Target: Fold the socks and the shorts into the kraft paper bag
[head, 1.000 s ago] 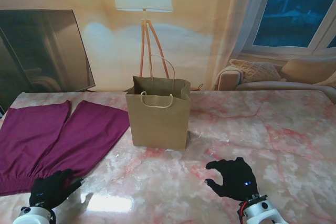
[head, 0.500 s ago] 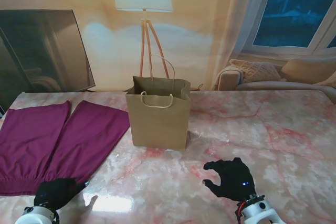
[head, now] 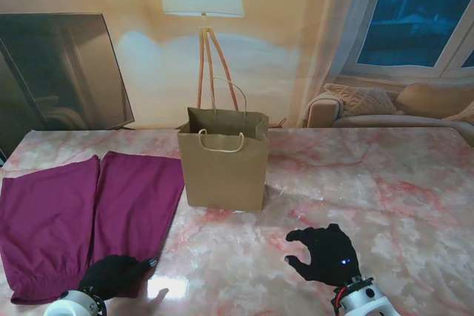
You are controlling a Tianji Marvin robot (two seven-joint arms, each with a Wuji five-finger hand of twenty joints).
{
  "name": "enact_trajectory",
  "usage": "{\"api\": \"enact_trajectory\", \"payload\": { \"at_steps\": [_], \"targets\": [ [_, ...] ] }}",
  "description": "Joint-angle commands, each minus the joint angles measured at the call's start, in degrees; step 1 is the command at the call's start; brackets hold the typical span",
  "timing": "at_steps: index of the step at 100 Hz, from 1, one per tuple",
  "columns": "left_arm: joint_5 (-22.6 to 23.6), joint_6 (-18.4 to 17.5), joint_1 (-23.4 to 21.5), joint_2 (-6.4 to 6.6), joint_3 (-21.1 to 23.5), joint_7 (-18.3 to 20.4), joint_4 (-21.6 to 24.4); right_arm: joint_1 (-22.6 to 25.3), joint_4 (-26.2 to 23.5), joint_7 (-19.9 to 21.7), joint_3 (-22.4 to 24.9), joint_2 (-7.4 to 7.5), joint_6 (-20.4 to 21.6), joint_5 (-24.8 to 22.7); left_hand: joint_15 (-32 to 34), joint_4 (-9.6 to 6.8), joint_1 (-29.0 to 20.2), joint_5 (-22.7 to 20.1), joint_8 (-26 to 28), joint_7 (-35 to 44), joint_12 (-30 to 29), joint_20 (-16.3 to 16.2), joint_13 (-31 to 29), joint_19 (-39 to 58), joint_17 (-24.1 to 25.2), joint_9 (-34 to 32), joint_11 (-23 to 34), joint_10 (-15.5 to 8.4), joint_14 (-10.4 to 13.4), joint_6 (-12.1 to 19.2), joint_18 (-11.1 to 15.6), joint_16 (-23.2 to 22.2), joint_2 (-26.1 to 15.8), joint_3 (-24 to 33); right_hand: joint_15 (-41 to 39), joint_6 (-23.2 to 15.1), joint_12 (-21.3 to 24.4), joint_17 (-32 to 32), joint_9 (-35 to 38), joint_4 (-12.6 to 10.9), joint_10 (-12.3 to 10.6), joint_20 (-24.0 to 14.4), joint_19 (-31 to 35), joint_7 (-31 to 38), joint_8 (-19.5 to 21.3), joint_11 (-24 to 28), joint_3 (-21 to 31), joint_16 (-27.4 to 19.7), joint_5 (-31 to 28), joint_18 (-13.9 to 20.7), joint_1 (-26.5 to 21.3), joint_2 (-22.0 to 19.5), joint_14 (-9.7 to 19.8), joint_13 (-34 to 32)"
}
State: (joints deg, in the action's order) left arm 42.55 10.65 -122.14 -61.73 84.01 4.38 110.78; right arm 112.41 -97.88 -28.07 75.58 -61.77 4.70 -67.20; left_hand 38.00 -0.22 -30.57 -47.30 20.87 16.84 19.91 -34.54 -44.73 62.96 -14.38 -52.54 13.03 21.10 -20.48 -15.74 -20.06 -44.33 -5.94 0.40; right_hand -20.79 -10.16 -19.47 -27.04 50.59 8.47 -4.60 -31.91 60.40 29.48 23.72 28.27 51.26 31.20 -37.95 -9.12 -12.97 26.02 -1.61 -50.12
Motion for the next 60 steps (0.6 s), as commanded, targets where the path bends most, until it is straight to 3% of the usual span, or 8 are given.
{"api": "enact_trajectory", "payload": {
  "at_steps": [1,10,30,40,47,60],
  "targets": [
    [-2.4,-0.13,-0.58,0.08,-2.5,3.45,-2.86,0.98,-0.92,-0.22,-0.19,0.14,0.65,-0.62,1.3,-1.72,-1.09,-0.47,-0.32,0.18,0.45,-0.63,-2.53,0.96,1.08,-3.89,1.86,-2.16,1.85,-1.2,-0.57,1.0,-2.93,-0.48,-0.77,-0.49,-0.3,0.46,0.71,-2.45,0.4,-1.95,1.15,0.73,0.76,-0.05,-0.73,1.1,-0.74,-0.96,0.94,-0.97,-1.08,-0.33],
    [-5.46,0.24,0.82,0.63,-3.81,6.92,-3.1,1.35,-1.33,-0.41,-0.31,0.22,1.04,-1.0,0.58,-1.15,-1.59,0.93,-1.44,-1.57,-0.57,-0.27,-0.92,0.3,2.51,-1.74,1.32,-1.58,1.53,-2.23,-0.08,1.51,-3.94,-1.02,-0.82,-0.58,-0.28,0.4,0.73,-2.45,0.44,-1.93,1.1,0.76,0.77,-0.06,-0.74,1.14,-0.83,-0.85,0.97,-1.0,-1.13,-0.41],
    [-10.43,-3.22,1.32,0.49,-5.81,6.37,-3.73,2.09,-1.93,0.08,-1.26,0.72,2.91,-2.34,-0.98,-0.98,-0.68,5.4,-3.47,-5.2,-1.95,-0.04,1.95,-0.85,4.35,3.49,0.16,-1.72,1.69,-2.75,0.61,2.08,-4.35,-1.29,-1.26,-0.66,-0.02,-0.92,1.27,-2.64,0.83,-1.93,1.57,1.55,1.12,-0.32,-0.17,1.31,-2.34,0.02,0.08,-1.2,-1.33,-1.36],
    [-9.56,-4.92,0.03,0.27,-5.65,4.64,-2.29,2.43,-2.84,1.13,-2.14,1.12,4.29,-3.37,-4.02,-0.92,-0.51,8.43,-4.19,-6.68,-3.0,0.56,4.92,-2.89,6.19,7.2,-1.11,-3.28,2.11,-0.49,1.67,3.41,-4.04,-1.32,-1.51,-0.71,0.74,-2.11,2.68,-3.59,1.17,-1.83,2.16,2.25,1.61,-0.95,2.78,1.27,-3.46,0.58,-2.49,-2.57,-1.11,-2.53],
    [-8.02,-6.28,-1.63,-0.09,-4.85,2.11,-0.88,2.47,-3.48,1.59,-3.23,1.39,5.37,-3.96,-5.27,-0.85,-0.41,8.91,-4.14,-6.73,-3.14,0.72,5.66,-3.56,6.45,8.01,-1.27,-5.02,2.7,1.25,2.23,4.07,-3.36,-1.48,-0.67,-1.1,2.19,-3.09,3.64,-0.77,1.26,-0.52,2.3,4.15,-1.55,-1.58,7.53,0.01,-3.11,0.97,-4.71,-1.61,-0.82,-3.49],
    [-5.02,-7.92,-5.45,-1.31,-2.73,-5.15,1.78,1.78,-4.73,2.66,-6.13,1.8,6.63,-4.64,-5.44,-0.99,-1.64,6.72,-3.39,-5.32,-2.41,0.53,4.69,-3.42,5.57,5.91,-0.59,-6.42,2.89,3.87,2.18,4.42,-1.49,-1.14,0.82,-1.39,3.39,-3.99,3.98,-0.31,1.06,0.77,1.62,6.29,-3.89,-2.5,12.07,-1.51,-2.3,1.69,-6.76,-1.64,-0.11,-3.73]
  ]
}}
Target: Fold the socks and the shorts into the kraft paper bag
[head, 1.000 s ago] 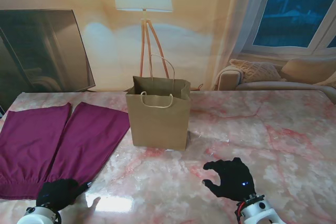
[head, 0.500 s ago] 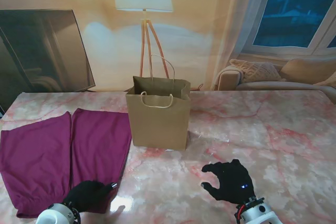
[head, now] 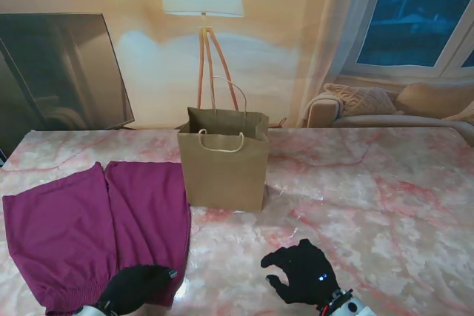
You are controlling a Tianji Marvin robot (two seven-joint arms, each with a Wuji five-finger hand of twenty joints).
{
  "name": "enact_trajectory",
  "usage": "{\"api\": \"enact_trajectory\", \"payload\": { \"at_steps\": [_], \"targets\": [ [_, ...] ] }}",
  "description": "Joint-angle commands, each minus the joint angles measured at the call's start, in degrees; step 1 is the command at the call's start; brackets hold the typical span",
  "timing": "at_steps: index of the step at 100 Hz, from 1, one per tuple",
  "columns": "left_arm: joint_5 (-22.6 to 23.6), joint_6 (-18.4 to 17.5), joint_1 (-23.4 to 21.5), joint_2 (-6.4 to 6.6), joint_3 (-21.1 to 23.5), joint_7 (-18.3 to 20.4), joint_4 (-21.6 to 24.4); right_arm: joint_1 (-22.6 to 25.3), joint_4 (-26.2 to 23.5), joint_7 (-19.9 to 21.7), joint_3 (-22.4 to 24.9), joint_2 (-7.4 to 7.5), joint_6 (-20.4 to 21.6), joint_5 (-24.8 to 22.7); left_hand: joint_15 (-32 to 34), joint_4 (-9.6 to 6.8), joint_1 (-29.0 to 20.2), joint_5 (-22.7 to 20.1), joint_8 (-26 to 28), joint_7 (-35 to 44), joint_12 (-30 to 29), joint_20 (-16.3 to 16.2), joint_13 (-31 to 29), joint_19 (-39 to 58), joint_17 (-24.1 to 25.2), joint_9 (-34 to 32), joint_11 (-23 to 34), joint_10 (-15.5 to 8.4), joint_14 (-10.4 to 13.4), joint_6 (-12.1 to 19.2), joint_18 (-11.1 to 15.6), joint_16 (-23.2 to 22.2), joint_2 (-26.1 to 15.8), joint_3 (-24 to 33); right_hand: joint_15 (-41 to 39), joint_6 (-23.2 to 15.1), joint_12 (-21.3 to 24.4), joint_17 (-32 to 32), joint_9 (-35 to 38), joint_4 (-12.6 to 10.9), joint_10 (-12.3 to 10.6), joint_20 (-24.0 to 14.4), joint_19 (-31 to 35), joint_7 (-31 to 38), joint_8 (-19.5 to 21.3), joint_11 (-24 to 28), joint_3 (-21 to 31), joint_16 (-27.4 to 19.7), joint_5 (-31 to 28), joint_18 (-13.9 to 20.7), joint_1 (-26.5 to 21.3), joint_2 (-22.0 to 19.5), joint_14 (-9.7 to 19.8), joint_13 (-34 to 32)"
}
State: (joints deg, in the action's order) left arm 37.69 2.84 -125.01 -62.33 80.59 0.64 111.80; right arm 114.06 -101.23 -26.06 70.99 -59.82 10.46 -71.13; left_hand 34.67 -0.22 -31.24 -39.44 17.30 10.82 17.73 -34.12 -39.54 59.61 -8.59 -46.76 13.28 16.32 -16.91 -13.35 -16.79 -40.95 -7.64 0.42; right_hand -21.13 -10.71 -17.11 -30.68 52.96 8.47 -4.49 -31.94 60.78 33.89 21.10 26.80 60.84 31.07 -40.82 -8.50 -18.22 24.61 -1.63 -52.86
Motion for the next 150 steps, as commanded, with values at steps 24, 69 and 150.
{"api": "enact_trajectory", "payload": {
  "at_steps": [24,69,150],
  "targets": [
    [11.34,1.37,-6.5,-2.3,4.92,-14.81,1.11,-3.91,-1.62,2.09,-8.84,0.26,0.93,-0.35,-5.96,-1.11,-1.58,-4.51,2.08,4.02,1.89,1.17,2.17,-1.57,-0.23,-2.42,-0.7,-3.66,0.47,4.41,-0.5,3.97,2.08,-0.93,3.48,-0.93,2.08,1.22,0.06,-1.1,0.34,2.08,-0.53,1.27,-2.24,-2.1,1.93,-3.56,2.2,0.47,0.19,-1.59,0.97,0.7],
    [17.14,11.85,-10.49,-1.44,10.26,-5.45,1.69,-10.34,2.0,3.34,-19.33,0.36,0.33,2.8,-19.88,-0.91,3.43,0.35,1.06,-0.77,-1.54,4.77,9.62,-17.49,8.1,7.18,-6.03,-1.58,1.7,-0.19,0.83,14.98,-0.84,-1.43,6.38,-1.11,3.05,2.58,-1.87,-1.4,-0.04,2.41,-1.55,0.13,-1.32,-3.89,1.15,-6.27,3.06,0.28,-0.2,-3.08,2.26,3.62],
    [0.04,-4.62,-6.86,1.57,0.39,9.84,2.3,-14.25,6.18,7.1,-24.04,0.6,3.69,6.4,-5.99,-1.44,3.1,-10.35,3.47,5.82,2.27,-0.95,0.29,-6.15,3.96,-6.48,0.26,2.74,-3.61,-2.26,-1.34,5.72,-4.74,-1.18,8.85,-0.57,4.5,3.7,-3.89,-3.04,-0.48,2.09,-2.36,-1.29,-1.72,-7.34,3.65,-9.96,4.43,0.68,-1.83,-5.98,4.34,7.13]
  ]
}}
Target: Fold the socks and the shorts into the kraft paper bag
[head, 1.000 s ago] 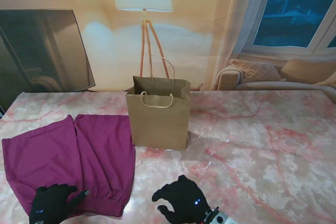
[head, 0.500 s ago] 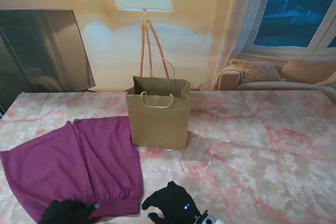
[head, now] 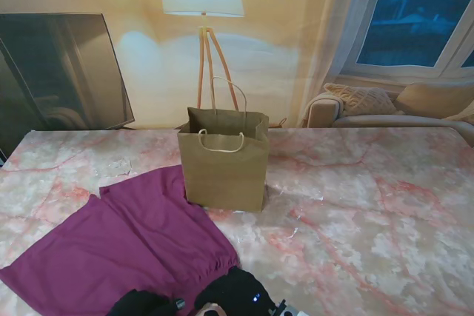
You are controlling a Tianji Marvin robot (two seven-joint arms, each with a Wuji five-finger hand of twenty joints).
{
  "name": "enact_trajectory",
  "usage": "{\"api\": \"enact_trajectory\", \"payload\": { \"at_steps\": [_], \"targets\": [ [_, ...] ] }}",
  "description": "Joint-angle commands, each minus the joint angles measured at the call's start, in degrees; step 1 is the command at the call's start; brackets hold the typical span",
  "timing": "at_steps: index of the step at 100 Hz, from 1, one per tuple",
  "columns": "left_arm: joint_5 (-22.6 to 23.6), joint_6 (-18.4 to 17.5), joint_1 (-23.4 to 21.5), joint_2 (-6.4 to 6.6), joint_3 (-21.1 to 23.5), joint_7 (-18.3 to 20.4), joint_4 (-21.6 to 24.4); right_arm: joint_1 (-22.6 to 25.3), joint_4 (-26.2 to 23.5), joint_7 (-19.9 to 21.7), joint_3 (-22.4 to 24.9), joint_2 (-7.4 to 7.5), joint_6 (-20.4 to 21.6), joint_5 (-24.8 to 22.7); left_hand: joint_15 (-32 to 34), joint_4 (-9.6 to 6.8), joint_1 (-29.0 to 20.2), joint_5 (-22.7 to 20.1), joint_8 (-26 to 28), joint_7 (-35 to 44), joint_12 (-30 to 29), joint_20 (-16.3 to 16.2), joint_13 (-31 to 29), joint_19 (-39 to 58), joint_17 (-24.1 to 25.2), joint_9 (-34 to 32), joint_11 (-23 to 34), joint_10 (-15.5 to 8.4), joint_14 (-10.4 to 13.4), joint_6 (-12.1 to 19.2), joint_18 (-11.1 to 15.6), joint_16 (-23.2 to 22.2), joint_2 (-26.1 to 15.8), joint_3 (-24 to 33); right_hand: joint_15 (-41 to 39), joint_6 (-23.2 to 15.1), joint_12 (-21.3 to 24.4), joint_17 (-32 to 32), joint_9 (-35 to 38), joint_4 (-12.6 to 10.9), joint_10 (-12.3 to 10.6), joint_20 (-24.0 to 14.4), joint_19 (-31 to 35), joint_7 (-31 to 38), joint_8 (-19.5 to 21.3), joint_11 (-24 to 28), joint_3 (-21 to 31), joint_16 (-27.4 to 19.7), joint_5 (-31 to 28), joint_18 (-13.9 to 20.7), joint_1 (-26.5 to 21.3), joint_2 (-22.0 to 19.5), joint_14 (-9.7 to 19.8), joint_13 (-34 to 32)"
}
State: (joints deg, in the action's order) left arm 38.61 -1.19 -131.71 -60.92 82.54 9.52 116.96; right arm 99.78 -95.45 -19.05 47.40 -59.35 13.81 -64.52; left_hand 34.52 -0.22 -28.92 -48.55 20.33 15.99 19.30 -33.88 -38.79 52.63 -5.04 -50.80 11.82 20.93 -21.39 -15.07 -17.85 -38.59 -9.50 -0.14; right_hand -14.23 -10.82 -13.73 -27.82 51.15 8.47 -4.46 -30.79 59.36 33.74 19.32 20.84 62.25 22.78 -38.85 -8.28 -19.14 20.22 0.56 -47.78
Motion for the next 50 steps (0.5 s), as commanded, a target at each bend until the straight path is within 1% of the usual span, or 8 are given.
{"api": "enact_trajectory", "payload": {
  "at_steps": [1,10,16,21,30,40,50],
  "targets": [
    [-1.26,-0.82,0.01,0.19,-1.65,1.08,-2.95,-0.04,0.47,0.12,-0.5,0.13,0.35,-0.2,-5.84,-1.46,0.69,-1.21,0.43,0.63,0.7,-1.2,-0.41,0.86,0.42,-2.43,1.72,-1.9,0.91,-0.55,-0.3,3.36,-2.96,-0.59,2.2,-0.45,1.25,0.88,-2.25,-3.65,-0.61,0.93,-1.0,-1.5,0.25,-1.7,2.38,-2.04,2.57,0.48,-0.74,-1.85,2.29,2.38],
    [-4.0,-2.57,1.51,0.34,-2.74,1.81,-3.93,-0.56,0.85,1.03,-0.83,0.12,0.27,0.32,-6.01,-1.6,-0.73,-0.23,0.18,0.07,0.57,-1.06,0.42,0.59,1.15,-1.42,1.43,-1.93,1.09,-0.68,0.19,3.39,-2.9,-0.29,2.98,-0.27,1.83,1.85,-3.83,-5.34,-0.73,1.05,-1.73,-2.99,1.07,-3.17,3.08,-3.11,3.7,0.44,-0.43,-2.73,2.93,4.28],
    [-4.64,-3.8,2.42,0.39,-3.37,1.71,-4.62,-0.93,0.95,2.38,-0.92,0.13,0.18,0.91,-6.23,-1.46,-1.21,0.3,0.04,-0.24,0.49,-0.93,0.93,0.28,1.53,-0.72,1.23,-2.33,1.39,-0.45,0.43,3.46,-2.89,-0.44,3.52,-0.12,2.11,3.12,-5.15,-5.58,-0.93,1.24,-2.55,-3.58,1.25,-3.95,3.06,-3.49,4.56,0.71,-0.02,-2.92,3.21,5.8],
    [-4.77,-4.77,2.97,0.43,-3.73,1.59,-5.08,-1.5,1.36,3.03,-1.22,0.09,0.02,1.43,-6.48,-1.37,-1.68,0.64,-0.07,-0.47,0.4,-0.84,1.2,0.07,1.57,-0.25,1.08,-2.68,1.75,-0.21,0.52,3.58,-2.83,-0.46,3.76,0.07,2.36,3.77,-5.93,-5.89,-0.82,1.28,-3.16,-4.01,1.44,-4.56,2.88,-3.77,5.07,0.57,1.22,-3.16,3.43,6.7],
    [-4.75,-5.43,3.37,0.39,-3.96,1.15,-5.34,-2.56,2.11,4.38,-1.75,0.01,-0.38,2.44,-7.06,-1.19,-2.22,1.1,-0.26,-0.8,0.25,-0.66,1.67,-0.39,1.79,0.39,0.84,-3.18,2.26,0.24,0.84,3.86,-2.61,-0.64,4.32,0.66,2.75,4.66,-7.34,-6.15,-0.82,1.29,-3.92,-4.56,1.62,-5.52,1.7,-4.24,5.65,0.65,3.19,-3.5,3.74,8.29],
    [-4.52,-5.91,3.42,0.14,-3.66,-0.17,-5.5,-2.9,2.33,6.1,-1.64,-0.02,-0.73,3.48,-8.5,-1.05,-2.64,1.82,-0.56,-1.26,-0.14,-0.42,2.25,-1.06,1.83,1.27,0.3,-3.81,3.04,0.74,1.04,4.72,-2.19,-0.75,4.09,0.98,2.82,4.78,-7.18,-6.25,-0.58,1.03,-4.12,-4.91,1.86,-5.64,-0.32,-4.4,5.56,0.56,4.73,-3.7,3.52,8.2],
    [-3.96,-6.9,3.43,-0.28,-3.3,-2.66,-5.98,-2.73,2.02,8.47,-0.88,0.07,-0.91,4.33,-9.33,-1.0,-2.82,2.09,-0.68,-1.39,-0.36,-0.46,2.46,-1.09,1.83,1.69,0.03,-4.49,3.67,1.38,1.05,5.35,-1.56,-0.78,3.48,1.6,2.74,4.51,-6.27,-5.99,-0.13,0.56,-4.06,-5.06,2.45,-5.38,-4.27,-4.4,4.56,0.72,6.44,-3.94,2.88,7.44]
  ]
}}
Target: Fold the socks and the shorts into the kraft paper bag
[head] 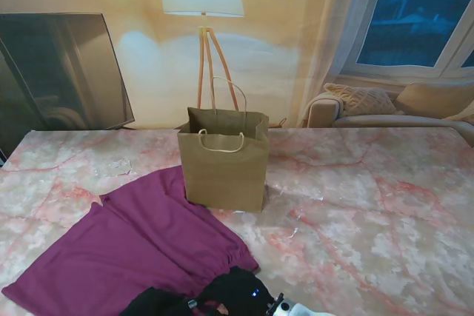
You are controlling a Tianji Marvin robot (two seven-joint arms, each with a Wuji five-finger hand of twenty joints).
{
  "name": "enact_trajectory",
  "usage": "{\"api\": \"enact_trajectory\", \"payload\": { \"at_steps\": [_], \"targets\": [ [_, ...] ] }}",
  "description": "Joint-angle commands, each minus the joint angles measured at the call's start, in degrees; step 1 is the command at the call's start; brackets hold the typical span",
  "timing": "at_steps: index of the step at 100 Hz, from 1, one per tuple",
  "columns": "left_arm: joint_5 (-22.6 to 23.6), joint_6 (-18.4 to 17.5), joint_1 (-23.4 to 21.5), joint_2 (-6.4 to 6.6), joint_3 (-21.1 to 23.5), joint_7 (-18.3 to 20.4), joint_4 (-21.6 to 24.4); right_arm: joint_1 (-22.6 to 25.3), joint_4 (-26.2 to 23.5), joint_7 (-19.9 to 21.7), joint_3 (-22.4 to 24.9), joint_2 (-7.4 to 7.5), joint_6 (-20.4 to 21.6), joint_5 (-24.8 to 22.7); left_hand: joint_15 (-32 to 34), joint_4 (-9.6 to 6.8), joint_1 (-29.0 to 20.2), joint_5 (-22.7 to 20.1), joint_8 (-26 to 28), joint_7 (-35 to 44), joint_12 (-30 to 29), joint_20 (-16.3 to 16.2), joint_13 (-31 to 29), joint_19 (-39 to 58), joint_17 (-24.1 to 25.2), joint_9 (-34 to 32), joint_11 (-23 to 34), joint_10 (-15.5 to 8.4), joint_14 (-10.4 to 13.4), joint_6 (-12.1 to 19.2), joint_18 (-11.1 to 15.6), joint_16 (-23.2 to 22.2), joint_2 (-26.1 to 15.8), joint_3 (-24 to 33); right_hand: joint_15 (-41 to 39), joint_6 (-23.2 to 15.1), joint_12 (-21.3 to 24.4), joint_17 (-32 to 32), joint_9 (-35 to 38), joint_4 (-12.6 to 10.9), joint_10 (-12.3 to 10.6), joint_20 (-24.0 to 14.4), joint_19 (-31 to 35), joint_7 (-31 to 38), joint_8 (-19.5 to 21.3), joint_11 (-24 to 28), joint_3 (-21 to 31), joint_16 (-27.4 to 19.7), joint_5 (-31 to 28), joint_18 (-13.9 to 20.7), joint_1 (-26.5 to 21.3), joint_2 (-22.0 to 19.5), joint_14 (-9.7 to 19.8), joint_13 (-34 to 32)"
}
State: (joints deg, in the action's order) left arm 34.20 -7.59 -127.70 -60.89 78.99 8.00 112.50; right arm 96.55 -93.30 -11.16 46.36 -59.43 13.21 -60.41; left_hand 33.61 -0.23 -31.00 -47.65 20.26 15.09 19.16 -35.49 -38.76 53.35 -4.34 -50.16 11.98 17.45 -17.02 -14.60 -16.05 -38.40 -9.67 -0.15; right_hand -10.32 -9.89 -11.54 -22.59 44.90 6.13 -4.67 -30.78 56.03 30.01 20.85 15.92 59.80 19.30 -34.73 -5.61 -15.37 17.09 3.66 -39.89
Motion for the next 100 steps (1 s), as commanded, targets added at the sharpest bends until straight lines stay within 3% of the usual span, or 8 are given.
{"api": "enact_trajectory", "payload": {
  "at_steps": [1,29,61,100],
  "targets": [
    [0.52,-0.61,-0.59,-0.36,0.27,-1.46,-1.56,0.44,-0.09,0.78,0.17,0.15,-0.35,0.3,-8.52,-1.0,-0.76,1.22,-0.63,-0.51,-0.25,1.15,2.44,-1.81,1.14,1.04,-0.13,-1.08,-0.59,1.02,-0.76,5.24,-1.27,-0.76,-0.52,0.64,0.54,-0.76,0.07,-3.6,0.03,0.44,-0.63,-1.42,1.02,-0.44,-2.5,-0.9,0.3,-1.95,2.68,-0.85,-0.19,-0.52],
    [3.29,-2.18,-1.7,-1.43,1.28,-8.0,-1.3,0.67,-0.94,6.49,2.06,0.71,-0.75,0.89,-12.33,-1.01,-1.85,4.9,-1.33,-1.86,-1.01,3.17,4.93,-5.18,1.2,4.65,-1.62,-3.77,1.88,3.48,0.69,8.14,0.54,-0.5,-3.1,0.79,-0.33,-1.89,3.87,-3.5,1.29,-2.28,3.29,-0.65,2.63,1.67,-10.37,1.29,-3.51,-1.39,4.9,-2.73,-2.28,-4.66],
    [5.96,-2.17,-3.22,-2.16,2.93,-12.34,-0.01,2.34,-2.56,11.93,5.51,1.45,0.19,-0.08,-17.33,-0.99,-3.45,10.14,-1.73,-3.74,-1.83,5.27,8.22,-8.03,1.26,10.59,-3.81,-6.04,4.27,6.49,1.64,11.3,2.1,-0.42,-5.54,0.71,-1.39,-0.98,8.29,-3.8,2.09,-6.41,6.03,0.88,4.41,4.51,-16.43,4.29,-8.41,-1.25,5.82,-6.12,-3.88,-7.99],
    [12.69,0.45,-2.79,-3.38,4.7,-22.25,0.07,7.11,-5.19,17.54,15.22,1.9,2.21,-2.78,-19.72,-1.22,-5.34,9.18,-1.02,-2.77,-2.16,6.76,9.63,-10.41,1.54,11.35,-4.16,-8.24,6.05,8.04,2.08,12.62,3.66,-0.07,-6.04,0.08,-1.84,-0.05,10.17,-4.07,1.9,-7.04,4.84,1.78,5.15,5.78,-18.75,5.1,-10.82,-1.19,5.46,-7.43,-3.94,-8.86]
  ]
}}
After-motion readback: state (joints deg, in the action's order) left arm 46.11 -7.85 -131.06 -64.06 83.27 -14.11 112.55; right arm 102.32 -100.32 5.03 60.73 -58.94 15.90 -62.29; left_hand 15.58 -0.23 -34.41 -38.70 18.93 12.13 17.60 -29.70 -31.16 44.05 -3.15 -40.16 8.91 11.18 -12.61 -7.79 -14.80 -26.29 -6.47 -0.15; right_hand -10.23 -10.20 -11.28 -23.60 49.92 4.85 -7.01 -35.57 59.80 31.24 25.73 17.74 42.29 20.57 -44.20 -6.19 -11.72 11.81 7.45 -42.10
